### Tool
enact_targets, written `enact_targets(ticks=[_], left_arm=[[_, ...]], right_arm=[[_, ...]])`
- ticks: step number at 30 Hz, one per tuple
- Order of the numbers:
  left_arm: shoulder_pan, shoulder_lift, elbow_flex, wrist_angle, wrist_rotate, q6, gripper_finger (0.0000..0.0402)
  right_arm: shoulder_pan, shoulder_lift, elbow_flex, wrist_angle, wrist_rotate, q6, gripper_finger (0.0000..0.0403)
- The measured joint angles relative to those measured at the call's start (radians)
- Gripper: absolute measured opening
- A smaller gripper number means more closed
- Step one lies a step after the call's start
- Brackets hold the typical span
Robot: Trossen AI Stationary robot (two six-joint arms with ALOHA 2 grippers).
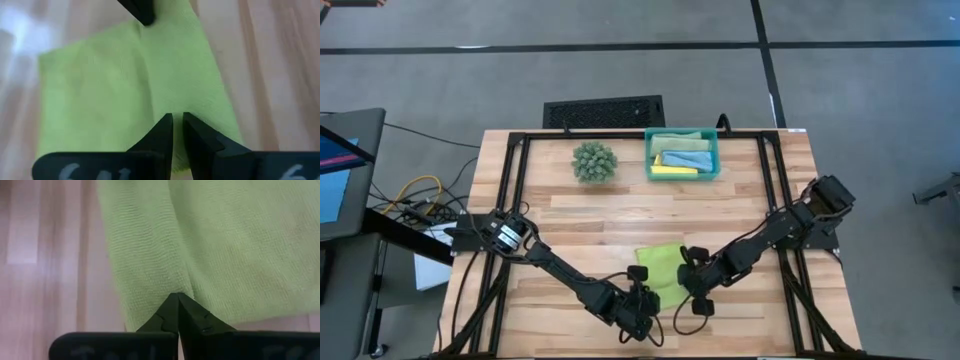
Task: Roll microfiber towels into tight, uniform cylinder then place into a basket
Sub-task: Roll the green microfiber cloth
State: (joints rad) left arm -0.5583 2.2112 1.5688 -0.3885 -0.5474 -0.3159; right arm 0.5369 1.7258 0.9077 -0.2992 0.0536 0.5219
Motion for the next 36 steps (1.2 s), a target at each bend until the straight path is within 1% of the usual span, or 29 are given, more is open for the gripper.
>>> enact_targets(ticks=[3,7,13,18,21,25,27,30,33,35,36], left_arm=[[0.0,0.0,0.0,0.001,-0.038,0.037,0.0035],[0.008,0.0,-0.004,-0.004,-0.044,0.057,0.0035],[0.015,0.0,-0.023,-0.013,-0.01,0.027,0.0035],[0.014,-0.002,-0.048,0.003,0.012,0.012,0.0035],[0.014,-0.002,-0.053,0.004,0.013,0.008,0.0035],[0.015,-0.002,-0.053,0.006,0.015,0.007,0.0035],[0.015,-0.002,-0.053,0.007,0.015,0.007,0.0035],[0.015,-0.002,-0.053,0.009,0.017,0.006,0.0035],[0.015,-0.002,-0.053,0.013,0.017,0.006,0.0035],[0.015,-0.002,-0.054,0.016,0.017,0.006,0.0035],[0.015,-0.002,-0.054,0.016,0.017,0.006,0.0035]], right_arm=[[0.005,0.013,0.001,-0.011,0.006,0.028,0.0024],[0.018,0.012,0.002,-0.011,0.009,0.031,0.0026],[0.019,0.006,0.001,-0.014,0.031,-0.019,0.0029],[0.017,-0.025,0.001,-0.023,0.078,-0.076,0.0045],[0.023,-0.053,0.001,-0.013,0.078,-0.124,0.0067],[0.066,-0.076,0.001,0.107,0.067,-0.22,0.011],[0.092,-0.062,0.001,0.175,0.073,-0.274,0.0137],[0.118,-0.002,0.002,0.264,0.097,-0.368,0.0182],[0.132,0.062,0.01,0.317,0.183,-0.425,0.0217],[0.136,0.096,0.023,0.303,0.269,-0.444,0.0229],[0.138,0.112,0.033,0.302,0.293,-0.45,0.0231]])
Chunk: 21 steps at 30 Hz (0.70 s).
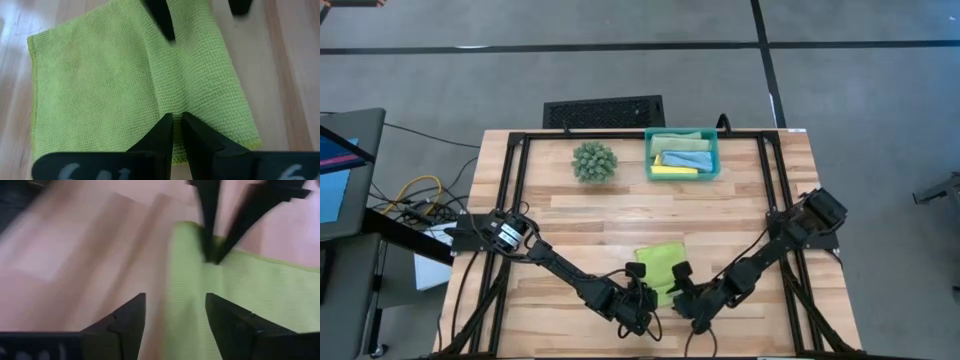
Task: Roll microfiber towels into tight, uniform cylinder then place into a basket
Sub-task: Roll the green microfiber cloth
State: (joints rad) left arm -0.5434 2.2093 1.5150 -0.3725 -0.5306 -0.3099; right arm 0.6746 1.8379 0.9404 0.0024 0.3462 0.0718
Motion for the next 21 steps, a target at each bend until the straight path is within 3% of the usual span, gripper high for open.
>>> enact_targets(ticks=[7,17,21], left_arm=[[0.0,0.0,0.0,0.005,0.002,0.0,0.0035],[-0.003,0.0,0.089,-0.085,-0.03,-0.001,0.0035],[0.0,0.001,0.099,-0.089,-0.028,0.021,0.0034]], right_arm=[[-0.01,0.082,0.039,-0.001,0.01,-0.054,0.0199],[-0.021,0.079,0.046,-0.025,0.019,-0.046,0.0023],[-0.022,0.079,0.046,-0.024,-0.029,-0.032,0.0021]])
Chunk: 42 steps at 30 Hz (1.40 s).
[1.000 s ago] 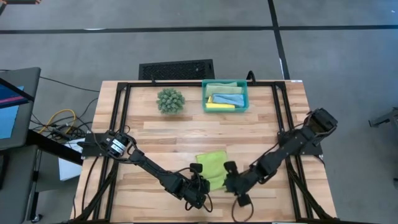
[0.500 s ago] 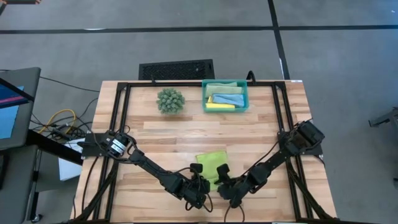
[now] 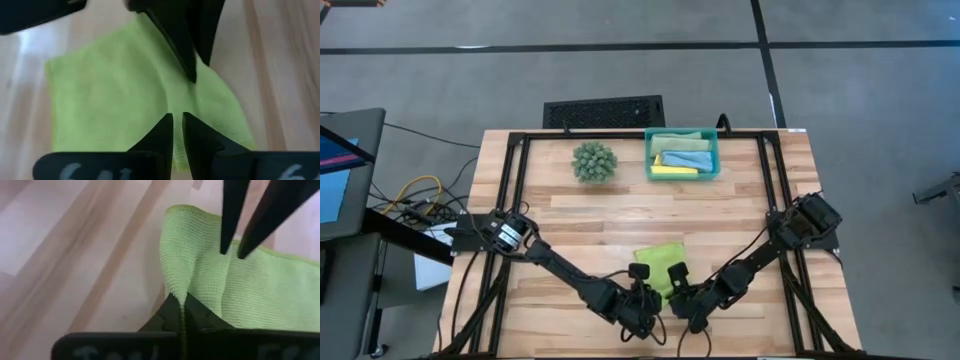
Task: Roll microfiber towels into tight, uniform cylinder then place into a basket
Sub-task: Roll the green microfiber cloth
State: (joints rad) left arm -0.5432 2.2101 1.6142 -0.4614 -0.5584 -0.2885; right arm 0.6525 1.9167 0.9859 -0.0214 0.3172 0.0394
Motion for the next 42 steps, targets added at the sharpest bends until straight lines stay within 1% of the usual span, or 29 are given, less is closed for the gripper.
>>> enact_targets(ticks=[2,4,7,10,13,18,22,23,27,33,38,42], left_arm=[[0.007,0.0,-0.006,0.007,0.028,0.002,0.003],[0.016,0.0,-0.036,0.042,0.04,-0.003,0.0023],[0.019,0.003,-0.061,0.048,0.057,0.025,0.0011],[0.015,0.0,-0.086,0.091,0.101,0.06,0.0002],[0.006,0.001,-0.099,0.13,0.11,0.078,0.0002],[-0.007,0.001,-0.098,0.145,0.109,0.112,0.0001],[-0.019,0.001,-0.093,0.145,0.109,0.143,0.0],[-0.022,0.001,-0.091,0.149,0.109,0.153,0.0],[-0.039,-0.001,-0.09,0.15,0.1,0.193,0.0],[-0.065,-0.028,-0.09,0.13,0.035,0.217,0.0],[-0.072,-0.03,-0.091,0.13,0.063,0.231,0.0],[-0.072,-0.031,-0.095,0.106,0.073,0.218,0.0]], right_arm=[[0.001,-0.004,0.0,-0.002,-0.007,0.018,0.0035],[0.002,-0.008,-0.001,0.001,-0.034,0.028,0.0038],[0.001,-0.015,-0.001,-0.003,-0.084,0.031,0.0028],[0.002,-0.024,-0.001,0.0,-0.096,0.04,0.0014],[-0.001,-0.036,-0.003,-0.006,-0.121,0.04,0.0012],[-0.012,-0.056,-0.002,-0.012,-0.164,0.069,0.0031],[-0.033,-0.083,-0.003,-0.029,-0.179,0.084,0.0025],[-0.042,-0.087,-0.001,-0.025,-0.194,0.09,0.0021],[-0.089,-0.097,-0.002,-0.035,-0.308,0.104,0.0015],[-0.169,-0.097,-0.002,-0.041,-0.403,0.13,0.0024],[-0.218,-0.097,-0.002,-0.048,-0.449,0.138,0.0019],[-0.248,-0.097,-0.002,-0.055,-0.521,0.139,0.0022]])
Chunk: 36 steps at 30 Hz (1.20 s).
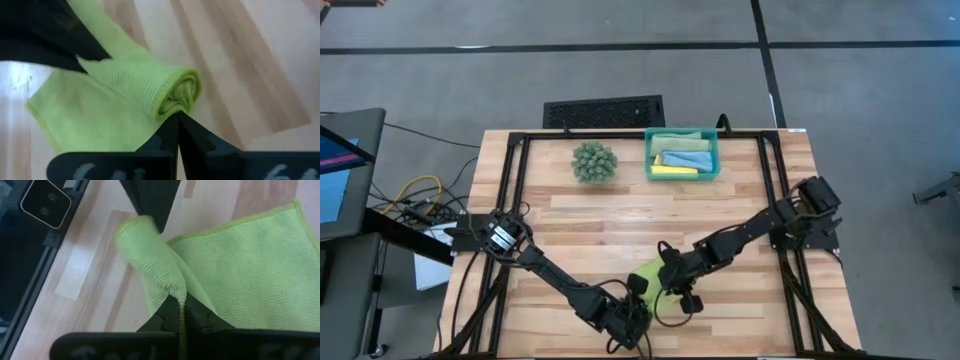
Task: Roll microfiber towels into tight, uniform cylinder then place into a basket
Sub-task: Roll the green microfiber cloth
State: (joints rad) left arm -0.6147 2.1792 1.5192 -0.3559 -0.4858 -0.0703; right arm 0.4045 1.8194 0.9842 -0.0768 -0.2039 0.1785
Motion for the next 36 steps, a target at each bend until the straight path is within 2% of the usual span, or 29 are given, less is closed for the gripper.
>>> enact_targets(ticks=[3,7,9,19,25,30,36], left_arm=[[-0.001,0.0,0.009,-0.069,-0.044,-0.004,0.0],[-0.008,-0.001,0.024,-0.14,-0.185,-0.05,0.0],[-0.008,-0.001,0.023,-0.149,-0.203,-0.061,0.0],[0.014,-0.002,-0.078,0.118,-0.015,0.014,0.0],[0.015,-0.002,-0.089,0.174,0.062,0.044,0.0],[0.014,-0.001,-0.089,0.19,0.072,0.059,0.0],[0.002,-0.023,-0.089,0.114,0.049,0.034,0.0]], right_arm=[[-0.012,0.0,0.0,-0.009,-0.016,0.0,0.0029],[-0.014,0.0,0.0,-0.02,-0.062,0.0,0.0026],[-0.014,0.0,0.0,-0.021,-0.083,0.0,0.0022],[-0.037,0.0,0.0,-0.012,-0.11,0.031,0.0027],[-0.06,0.0,0.0,-0.004,-0.131,0.054,0.0022],[-0.092,0.0,0.0,0.009,-0.131,0.083,0.0025],[-0.128,0.0,0.0,-0.026,-0.137,0.087,0.0023]])
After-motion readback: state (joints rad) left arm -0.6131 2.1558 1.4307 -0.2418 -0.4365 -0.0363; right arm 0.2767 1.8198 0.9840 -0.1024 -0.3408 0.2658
